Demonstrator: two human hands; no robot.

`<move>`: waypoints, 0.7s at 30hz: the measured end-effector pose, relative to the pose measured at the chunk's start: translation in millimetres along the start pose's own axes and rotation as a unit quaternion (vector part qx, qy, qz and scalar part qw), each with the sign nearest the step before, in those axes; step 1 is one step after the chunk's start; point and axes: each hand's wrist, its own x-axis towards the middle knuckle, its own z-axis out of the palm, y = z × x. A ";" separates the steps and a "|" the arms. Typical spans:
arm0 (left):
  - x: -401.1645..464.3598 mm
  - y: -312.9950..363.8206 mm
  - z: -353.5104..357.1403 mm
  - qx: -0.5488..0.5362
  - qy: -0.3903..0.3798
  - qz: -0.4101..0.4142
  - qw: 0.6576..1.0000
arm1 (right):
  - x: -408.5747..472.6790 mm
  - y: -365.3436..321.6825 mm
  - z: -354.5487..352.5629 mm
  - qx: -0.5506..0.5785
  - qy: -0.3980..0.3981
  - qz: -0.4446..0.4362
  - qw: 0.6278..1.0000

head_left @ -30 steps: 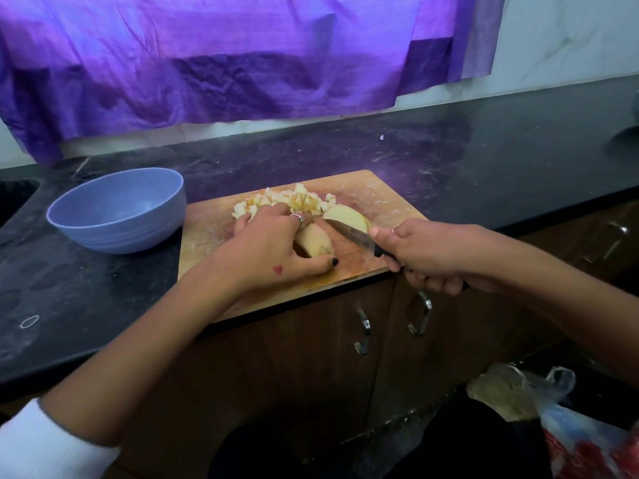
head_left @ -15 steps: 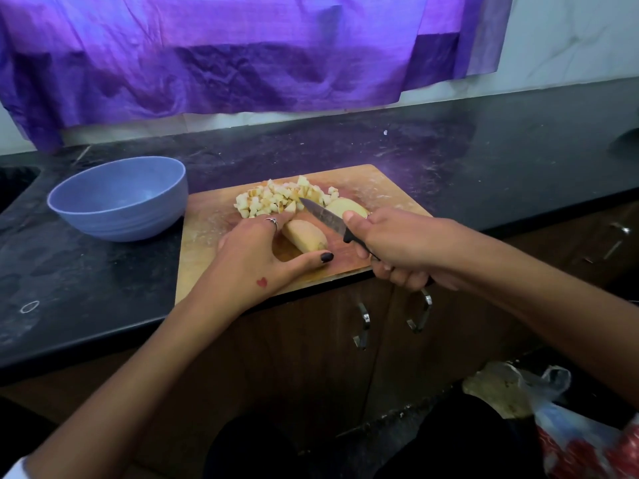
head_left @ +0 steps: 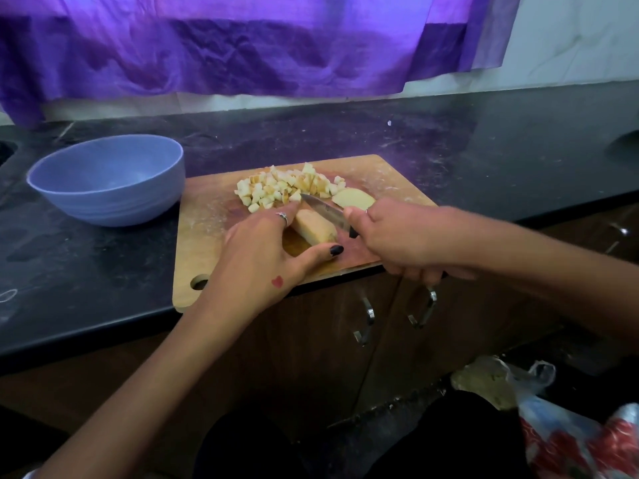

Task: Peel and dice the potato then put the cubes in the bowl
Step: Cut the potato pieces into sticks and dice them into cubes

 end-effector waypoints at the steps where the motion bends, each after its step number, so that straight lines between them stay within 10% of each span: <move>1: 0.4 0.4 0.0 0.001 0.005 0.001 1.000 | 0.8 -1.5 -1.5 -0.014 0.003 -0.001 1.000; 21: -3.0 4.8 5.4 0.040 0.055 -0.014 0.998 | 5.2 -13.5 -14.7 -0.089 -0.063 0.040 0.993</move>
